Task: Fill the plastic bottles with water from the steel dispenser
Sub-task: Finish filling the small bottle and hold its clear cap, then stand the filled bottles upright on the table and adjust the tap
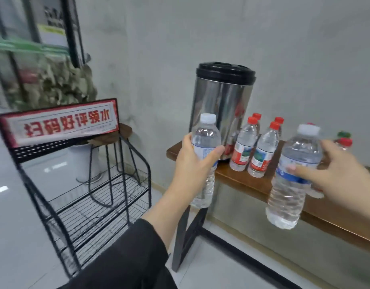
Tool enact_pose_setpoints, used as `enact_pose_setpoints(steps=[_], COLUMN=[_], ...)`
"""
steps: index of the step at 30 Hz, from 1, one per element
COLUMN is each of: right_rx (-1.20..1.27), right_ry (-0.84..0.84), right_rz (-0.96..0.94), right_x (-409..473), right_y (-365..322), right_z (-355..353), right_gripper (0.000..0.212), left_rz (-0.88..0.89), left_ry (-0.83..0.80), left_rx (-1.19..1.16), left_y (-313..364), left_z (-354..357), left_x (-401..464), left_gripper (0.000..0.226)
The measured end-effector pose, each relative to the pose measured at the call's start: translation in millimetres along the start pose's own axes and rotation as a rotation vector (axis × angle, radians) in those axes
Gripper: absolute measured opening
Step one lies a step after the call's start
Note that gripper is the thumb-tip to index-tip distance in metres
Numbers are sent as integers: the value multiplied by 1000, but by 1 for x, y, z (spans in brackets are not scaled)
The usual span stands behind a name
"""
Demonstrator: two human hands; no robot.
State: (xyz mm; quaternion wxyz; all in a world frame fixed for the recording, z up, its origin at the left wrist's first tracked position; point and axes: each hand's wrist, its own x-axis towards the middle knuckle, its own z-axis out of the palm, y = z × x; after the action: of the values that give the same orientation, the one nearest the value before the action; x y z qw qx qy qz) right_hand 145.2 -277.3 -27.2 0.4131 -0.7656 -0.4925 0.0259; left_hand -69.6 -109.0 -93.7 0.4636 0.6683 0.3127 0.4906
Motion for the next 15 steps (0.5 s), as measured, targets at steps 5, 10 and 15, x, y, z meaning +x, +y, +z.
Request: enact_pose_setpoints(steps=[5, 10, 15], right_rx=[140, 216, 269], right_ry=[-239, -386, -523], right_rz=[-125, -201, -235], right_x=[5, 20, 48], right_y=[-72, -124, -150], right_z=[121, 227, 322], right_gripper=[57, 62, 67], left_rz=[-44, -129, -223], left_ry=[150, 290, 365], left_rx=[161, 329, 392], left_y=[-25, -59, -94], left_z=[-106, -198, -265], left_x=[-12, -27, -18], left_gripper=[60, 71, 77])
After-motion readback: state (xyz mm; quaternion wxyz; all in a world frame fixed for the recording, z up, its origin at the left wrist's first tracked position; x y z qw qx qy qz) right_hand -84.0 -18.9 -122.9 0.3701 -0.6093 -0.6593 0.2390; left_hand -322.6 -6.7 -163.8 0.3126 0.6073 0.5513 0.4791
